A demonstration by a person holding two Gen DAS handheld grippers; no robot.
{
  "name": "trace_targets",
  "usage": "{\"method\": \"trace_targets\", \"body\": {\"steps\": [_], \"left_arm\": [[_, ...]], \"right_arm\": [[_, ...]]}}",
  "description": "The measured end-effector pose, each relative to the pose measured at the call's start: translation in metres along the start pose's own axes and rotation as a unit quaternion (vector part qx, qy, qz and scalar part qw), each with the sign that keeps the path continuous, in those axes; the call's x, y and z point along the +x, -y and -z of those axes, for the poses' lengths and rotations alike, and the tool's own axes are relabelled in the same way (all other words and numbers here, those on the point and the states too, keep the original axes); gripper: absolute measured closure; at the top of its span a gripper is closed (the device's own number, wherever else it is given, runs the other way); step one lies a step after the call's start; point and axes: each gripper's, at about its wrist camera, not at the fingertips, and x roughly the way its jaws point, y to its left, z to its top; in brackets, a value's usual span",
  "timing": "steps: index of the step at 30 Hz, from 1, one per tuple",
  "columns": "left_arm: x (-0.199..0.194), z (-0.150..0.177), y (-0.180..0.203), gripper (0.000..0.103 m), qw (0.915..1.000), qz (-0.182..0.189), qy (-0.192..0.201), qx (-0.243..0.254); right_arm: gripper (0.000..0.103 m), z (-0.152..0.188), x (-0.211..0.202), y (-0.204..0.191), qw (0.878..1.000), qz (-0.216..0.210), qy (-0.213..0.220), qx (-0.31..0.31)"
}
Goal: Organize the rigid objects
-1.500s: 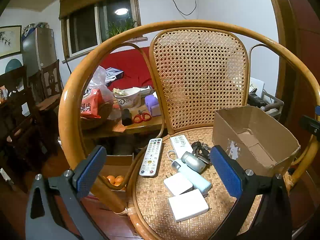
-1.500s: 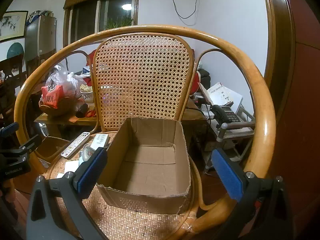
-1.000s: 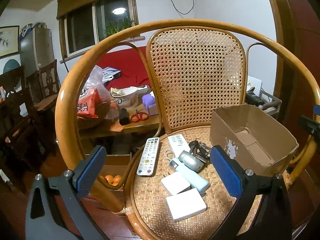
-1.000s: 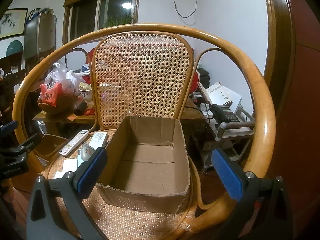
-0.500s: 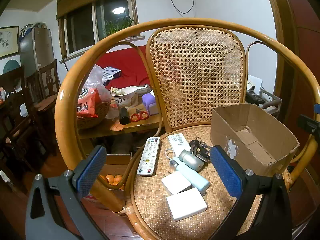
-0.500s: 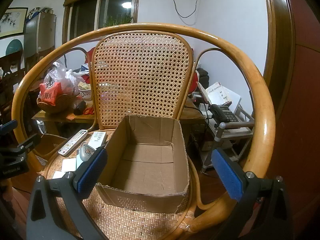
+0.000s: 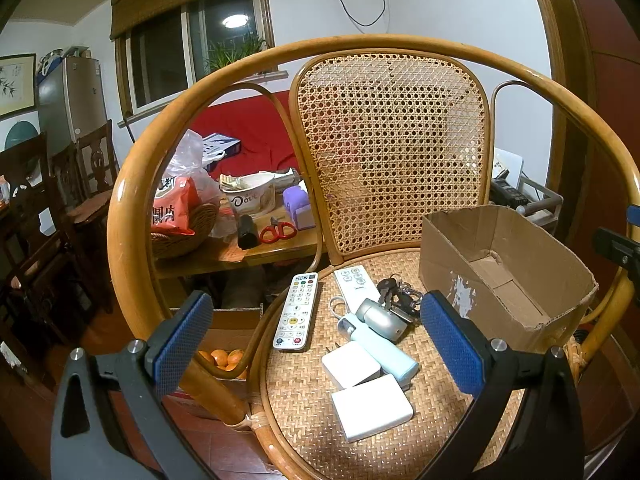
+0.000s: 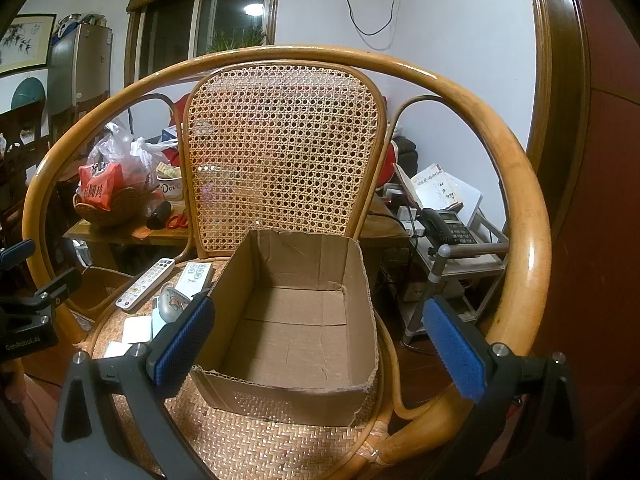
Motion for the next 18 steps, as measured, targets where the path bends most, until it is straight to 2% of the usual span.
{"method": "trace_targets", "body": {"steps": [18], "left_arm": [[0.0000,0.0010,-0.0006,0.000,1.0000,-0.002,-0.005,-0.001]], "right_arm": [[0.000,0.0021,0.0007,-0.0005,1.000,0.004,-0.002,-0.005]]}}
